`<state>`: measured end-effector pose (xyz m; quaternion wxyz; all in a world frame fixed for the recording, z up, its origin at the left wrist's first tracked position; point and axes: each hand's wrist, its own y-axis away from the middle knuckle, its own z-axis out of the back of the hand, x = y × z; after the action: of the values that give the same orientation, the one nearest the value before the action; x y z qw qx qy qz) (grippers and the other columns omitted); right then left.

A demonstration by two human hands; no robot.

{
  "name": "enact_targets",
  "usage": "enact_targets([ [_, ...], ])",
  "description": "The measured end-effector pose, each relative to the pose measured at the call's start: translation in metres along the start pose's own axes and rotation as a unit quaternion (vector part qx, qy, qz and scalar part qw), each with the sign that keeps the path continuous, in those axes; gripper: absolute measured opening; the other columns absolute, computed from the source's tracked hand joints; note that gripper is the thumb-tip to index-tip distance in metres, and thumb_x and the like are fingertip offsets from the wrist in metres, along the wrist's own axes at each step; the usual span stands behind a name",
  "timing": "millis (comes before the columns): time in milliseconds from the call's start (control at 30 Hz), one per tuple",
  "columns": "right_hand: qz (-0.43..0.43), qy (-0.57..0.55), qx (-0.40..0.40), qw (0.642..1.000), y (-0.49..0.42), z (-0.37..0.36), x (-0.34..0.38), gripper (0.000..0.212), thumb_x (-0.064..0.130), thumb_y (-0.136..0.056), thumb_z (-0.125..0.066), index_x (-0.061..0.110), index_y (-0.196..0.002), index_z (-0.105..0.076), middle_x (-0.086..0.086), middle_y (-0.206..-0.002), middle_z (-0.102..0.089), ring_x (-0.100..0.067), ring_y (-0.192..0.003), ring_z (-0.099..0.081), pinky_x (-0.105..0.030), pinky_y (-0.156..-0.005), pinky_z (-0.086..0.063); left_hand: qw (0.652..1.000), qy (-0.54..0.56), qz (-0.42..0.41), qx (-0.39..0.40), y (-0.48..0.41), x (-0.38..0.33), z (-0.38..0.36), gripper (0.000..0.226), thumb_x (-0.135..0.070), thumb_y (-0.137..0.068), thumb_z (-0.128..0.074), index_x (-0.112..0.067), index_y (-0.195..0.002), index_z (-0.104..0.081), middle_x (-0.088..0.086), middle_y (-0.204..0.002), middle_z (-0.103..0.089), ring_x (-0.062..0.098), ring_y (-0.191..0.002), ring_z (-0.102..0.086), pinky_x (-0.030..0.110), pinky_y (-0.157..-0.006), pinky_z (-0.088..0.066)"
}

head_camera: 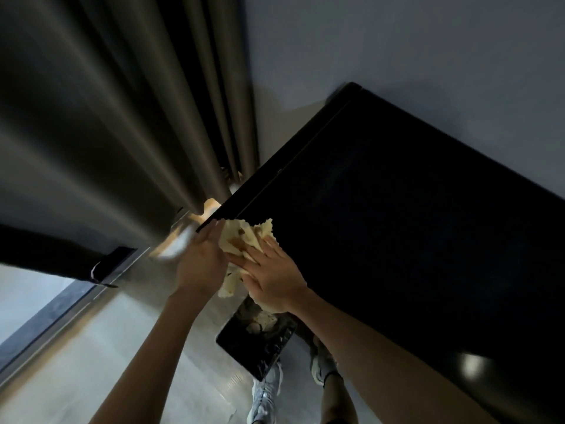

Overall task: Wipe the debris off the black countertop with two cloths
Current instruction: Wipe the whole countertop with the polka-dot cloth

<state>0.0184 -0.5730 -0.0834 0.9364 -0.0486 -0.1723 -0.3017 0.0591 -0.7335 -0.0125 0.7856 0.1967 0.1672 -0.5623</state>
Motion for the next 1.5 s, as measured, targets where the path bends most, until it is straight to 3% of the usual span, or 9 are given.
enact_targets([
  [167,-0.054,0.002,-0.043,0.998,-0.019,0.011,-0.049,0.05,0.035,-0.097,-0.031,0.039,-0.147,-0.031,0.006,-0.158,-0.025,-0.023,-0.147,-0.018,-0.045,-0.121,-0.004,1.0,-0.001,0.015,0.004,-0.037,-0.021,-0.02,0.052,-0.002,-0.088,-0.043,-0.004,-0.14,-0.039,0.02,-0.142,-0.042,0.039,-0.129,-0.039,0.051,-0.103,-0.04],
  [433,-0.163,0.018,-0.089,0.982,-0.059,0.071,-0.214,0.051,0.037,-0.097,-0.028,0.035,-0.148,-0.033,0.005,-0.158,-0.025,-0.019,-0.143,-0.024,-0.042,-0.12,-0.009,0.992,-0.107,0.047,0.052,-0.107,-0.06,-0.048,0.066,-0.006,-0.086,-0.047,-0.011,-0.148,-0.024,0.024,-0.151,-0.026,0.037,-0.139,-0.027,0.048,-0.115,-0.021],
  [567,-0.216,0.117,-0.015,0.969,-0.084,0.105,-0.321,0.065,0.041,-0.09,-0.014,0.029,-0.153,-0.014,-0.005,-0.161,-0.017,-0.032,-0.146,-0.016,-0.054,-0.117,-0.01,0.985,-0.154,0.075,0.001,-0.121,-0.067,-0.062,0.066,-0.002,-0.08,-0.051,-0.009,-0.144,-0.035,0.026,-0.142,-0.04,0.046,-0.128,-0.04,0.053,-0.111,-0.028],
  [767,-0.349,0.111,-0.044,0.93,-0.111,0.138,-0.413,0.056,0.042,-0.099,-0.023,0.033,-0.153,-0.01,-0.001,-0.163,-0.001,-0.038,-0.147,-0.002,-0.051,-0.118,0.003,0.977,-0.166,0.11,-0.073,-0.124,-0.072,-0.073,0.059,0.004,-0.074,-0.058,-0.011,-0.132,-0.053,0.021,-0.127,-0.057,0.047,-0.109,-0.052,0.054,-0.084,-0.049],
  [967,-0.429,0.056,-0.08,0.898,-0.149,0.147,-0.38,0.057,0.041,-0.1,-0.017,0.026,-0.154,-0.007,-0.006,-0.162,-0.006,-0.04,-0.147,-0.002,-0.053,-0.118,0.003,0.98,-0.145,0.106,-0.086,-0.123,-0.071,-0.07,0.057,0.003,-0.078,-0.057,-0.013,-0.132,-0.053,0.019,-0.128,-0.057,0.044,-0.111,-0.053,0.052,-0.088,-0.049],
  [1033,-0.362,0.078,-0.076,0.926,-0.168,0.134,-0.347,0.063,0.042,-0.094,-0.015,0.018,-0.153,-0.016,-0.014,-0.16,-0.013,-0.045,-0.144,-0.009,-0.057,-0.117,-0.004,0.985,-0.129,0.076,-0.08,-0.121,-0.067,-0.065,0.058,0.003,-0.079,-0.053,-0.012,-0.134,-0.051,0.02,-0.13,-0.056,0.043,-0.111,-0.053,0.05,-0.091,-0.047],
  [1167,-0.232,0.053,-0.036,0.971,-0.181,0.101,-0.264,0.053,0.039,-0.098,-0.025,0.033,-0.151,-0.023,0.0,-0.161,-0.016,-0.038,-0.146,-0.008,-0.051,-0.118,-0.003,0.997,0.02,0.036,-0.07,-0.116,-0.045,-0.038,0.058,0.005,-0.084,-0.043,-0.02,-0.136,-0.05,0.012,-0.13,-0.059,0.031,-0.115,-0.055,0.035,-0.096,-0.042],
  [1300,-0.152,0.039,-0.014,0.988,-0.155,0.07,-0.178,0.052,0.037,-0.096,-0.027,0.036,-0.148,-0.028,0.003,-0.16,-0.02,-0.033,-0.148,-0.003,-0.045,-0.12,0.0,0.994,0.023,0.056,-0.094,-0.081,-0.021,-0.015,0.055,0.006,-0.087,-0.043,-0.017,-0.138,-0.047,0.018,-0.131,-0.054,0.036,-0.116,-0.051,0.046,-0.096,-0.044],
  [1500,-0.042,0.046,0.032,0.998,-0.092,0.023,-0.045,0.057,0.039,-0.094,-0.025,0.036,-0.151,-0.021,0.005,-0.161,-0.014,-0.032,-0.148,-0.006,-0.045,-0.121,0.001,0.993,0.071,0.037,-0.086,-0.033,-0.003,0.007,0.053,0.006,-0.09,-0.04,-0.011,-0.14,-0.042,0.015,-0.139,-0.046,0.033,-0.123,-0.048,0.038,-0.099,-0.039],
])
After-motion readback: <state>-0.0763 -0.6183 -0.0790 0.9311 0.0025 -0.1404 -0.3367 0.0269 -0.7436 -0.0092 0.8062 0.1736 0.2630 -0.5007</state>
